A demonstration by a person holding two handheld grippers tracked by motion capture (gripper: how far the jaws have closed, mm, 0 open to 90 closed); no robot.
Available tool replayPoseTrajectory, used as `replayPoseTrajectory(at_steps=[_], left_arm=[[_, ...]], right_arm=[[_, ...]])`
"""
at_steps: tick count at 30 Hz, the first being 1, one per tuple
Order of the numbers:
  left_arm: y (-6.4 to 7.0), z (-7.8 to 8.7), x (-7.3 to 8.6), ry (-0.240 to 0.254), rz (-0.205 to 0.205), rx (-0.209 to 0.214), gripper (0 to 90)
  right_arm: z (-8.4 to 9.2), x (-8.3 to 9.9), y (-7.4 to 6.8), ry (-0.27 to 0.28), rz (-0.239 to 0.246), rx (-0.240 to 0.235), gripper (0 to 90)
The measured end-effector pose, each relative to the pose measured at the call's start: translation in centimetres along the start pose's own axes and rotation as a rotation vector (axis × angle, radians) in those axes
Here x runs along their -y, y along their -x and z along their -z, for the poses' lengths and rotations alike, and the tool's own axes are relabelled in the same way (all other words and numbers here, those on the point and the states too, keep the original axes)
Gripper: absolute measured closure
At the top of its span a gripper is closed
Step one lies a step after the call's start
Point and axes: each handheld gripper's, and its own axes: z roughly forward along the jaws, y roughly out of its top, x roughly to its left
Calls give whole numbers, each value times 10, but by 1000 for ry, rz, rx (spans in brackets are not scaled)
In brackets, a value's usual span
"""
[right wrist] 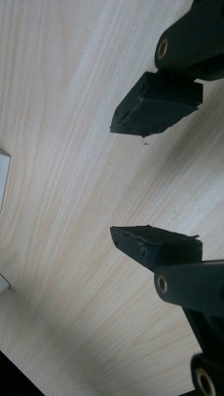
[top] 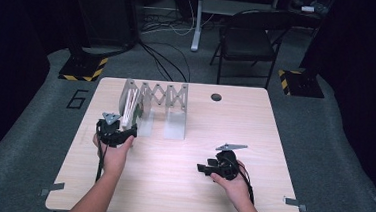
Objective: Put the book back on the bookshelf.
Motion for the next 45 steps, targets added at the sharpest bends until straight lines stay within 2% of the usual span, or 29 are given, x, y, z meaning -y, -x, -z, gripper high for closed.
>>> replayPoseTrajectory(at_steps=[4,6,9,12,13,14,22,29,33,37,41,45], left_arm=[[-2,8,-1,-1,-2,20,236],[-4,15,-2,-3,-22,33,231],[-6,23,-1,-23,-31,61,229],[-7,28,-1,-20,-41,69,229],[-7,32,0,-18,-38,85,230],[-7,34,1,-8,-38,88,230],[-5,48,7,-28,-75,130,232],[-5,57,16,-43,-91,159,234],[-4,67,25,-46,-100,203,235],[-4,73,34,-48,-104,229,237],[-7,80,50,-60,-109,276,239],[-12,88,57,-71,-114,285,239]], right_arm=[[1,0,0,1,-1,1,425],[0,0,0,-1,-2,3,425],[0,0,0,-1,-1,3,424],[0,0,0,-1,-3,2,423],[0,0,0,0,-2,5,422],[0,0,0,-1,-1,6,422],[-1,0,1,-2,6,9,420],[1,0,1,-1,-8,9,417],[1,0,1,1,-8,10,416],[1,0,1,1,-8,14,415],[2,0,1,4,-5,17,415],[2,0,0,7,-5,18,414]])
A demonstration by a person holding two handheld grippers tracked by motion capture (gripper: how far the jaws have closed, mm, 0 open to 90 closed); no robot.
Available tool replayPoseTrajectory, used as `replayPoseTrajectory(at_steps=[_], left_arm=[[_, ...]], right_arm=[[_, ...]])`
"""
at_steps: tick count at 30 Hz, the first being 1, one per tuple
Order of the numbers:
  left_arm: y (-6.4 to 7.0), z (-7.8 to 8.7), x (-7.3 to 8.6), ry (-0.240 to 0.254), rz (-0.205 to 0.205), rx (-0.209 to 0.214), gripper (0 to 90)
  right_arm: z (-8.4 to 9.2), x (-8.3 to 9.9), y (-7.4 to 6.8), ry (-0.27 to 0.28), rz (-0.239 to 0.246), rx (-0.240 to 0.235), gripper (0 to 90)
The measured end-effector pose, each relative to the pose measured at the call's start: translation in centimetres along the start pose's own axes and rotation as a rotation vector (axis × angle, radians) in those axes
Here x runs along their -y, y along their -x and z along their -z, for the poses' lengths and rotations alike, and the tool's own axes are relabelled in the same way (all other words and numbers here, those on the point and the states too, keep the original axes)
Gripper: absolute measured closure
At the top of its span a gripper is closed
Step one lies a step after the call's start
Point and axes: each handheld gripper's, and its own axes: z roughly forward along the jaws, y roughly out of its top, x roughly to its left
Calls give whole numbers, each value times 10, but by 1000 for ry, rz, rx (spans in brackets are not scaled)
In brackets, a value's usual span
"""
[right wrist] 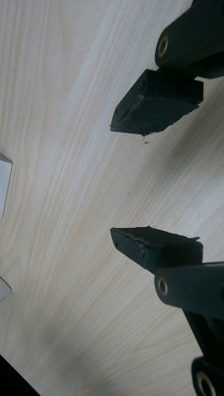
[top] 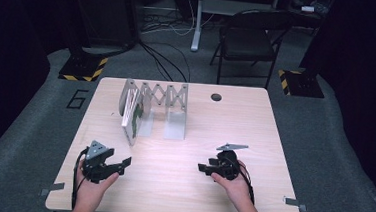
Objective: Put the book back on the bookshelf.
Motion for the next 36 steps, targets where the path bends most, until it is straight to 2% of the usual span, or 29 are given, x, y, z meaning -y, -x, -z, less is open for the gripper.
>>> replayPoseTrajectory(at_steps=[7,10,18,21,22,27,31,32,34,36], left_arm=[[-4,8,11,29,35,5,248],[-5,8,14,24,36,7,255],[-5,0,26,-12,-24,-13,277],[-4,-5,29,-42,-82,-19,278],[-3,-7,30,-45,-90,-22,278],[-5,-12,33,-64,-94,-13,279],[-6,-13,35,-51,-68,-9,285],[-6,-13,35,-65,-68,-2,286],[-6,-15,37,-60,-69,-10,288],[-6,-14,36,-67,-73,0,293]], right_arm=[[-1,0,0,-3,-3,2,414],[-1,0,-1,-3,4,2,414],[0,0,0,0,0,2,414],[-1,0,0,0,-1,1,414],[-1,0,0,-2,7,1,414],[-4,1,-3,-18,14,2,414],[-5,1,-3,-22,26,11,413],[-5,1,-2,-22,25,12,414],[-5,0,-1,-20,25,15,414],[-5,0,-1,-16,27,15,414]])
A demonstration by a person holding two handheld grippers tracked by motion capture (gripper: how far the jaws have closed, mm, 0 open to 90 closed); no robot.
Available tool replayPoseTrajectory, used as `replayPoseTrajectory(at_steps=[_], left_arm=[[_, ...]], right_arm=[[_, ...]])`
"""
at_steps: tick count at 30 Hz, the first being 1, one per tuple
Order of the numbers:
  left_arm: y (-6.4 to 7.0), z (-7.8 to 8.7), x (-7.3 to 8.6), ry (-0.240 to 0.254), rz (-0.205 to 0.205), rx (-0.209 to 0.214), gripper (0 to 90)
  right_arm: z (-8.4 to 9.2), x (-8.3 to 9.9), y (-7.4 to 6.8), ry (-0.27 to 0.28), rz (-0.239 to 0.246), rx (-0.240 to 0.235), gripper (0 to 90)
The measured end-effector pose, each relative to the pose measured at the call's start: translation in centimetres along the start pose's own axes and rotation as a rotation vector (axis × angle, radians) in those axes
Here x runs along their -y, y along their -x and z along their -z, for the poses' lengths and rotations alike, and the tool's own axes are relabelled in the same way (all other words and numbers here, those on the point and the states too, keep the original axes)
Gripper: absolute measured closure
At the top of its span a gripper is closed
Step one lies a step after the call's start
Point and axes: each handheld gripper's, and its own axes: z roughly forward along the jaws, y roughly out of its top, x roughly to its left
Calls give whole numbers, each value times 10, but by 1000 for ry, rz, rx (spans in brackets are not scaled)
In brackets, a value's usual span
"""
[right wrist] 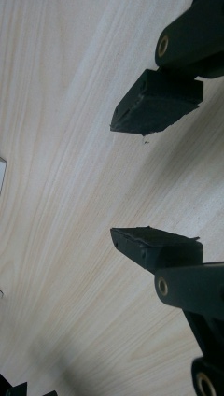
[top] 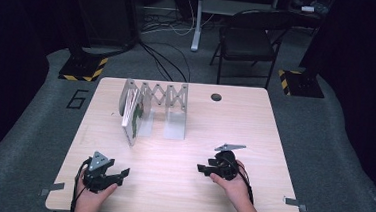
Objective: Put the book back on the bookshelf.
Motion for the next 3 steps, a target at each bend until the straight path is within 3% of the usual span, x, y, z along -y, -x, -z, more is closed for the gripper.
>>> replayPoseTrajectory(at_steps=[3], left_arm=[[0,1,0,8,13,3,298]], right_arm=[[0,0,-1,-3,-3,1,413]])
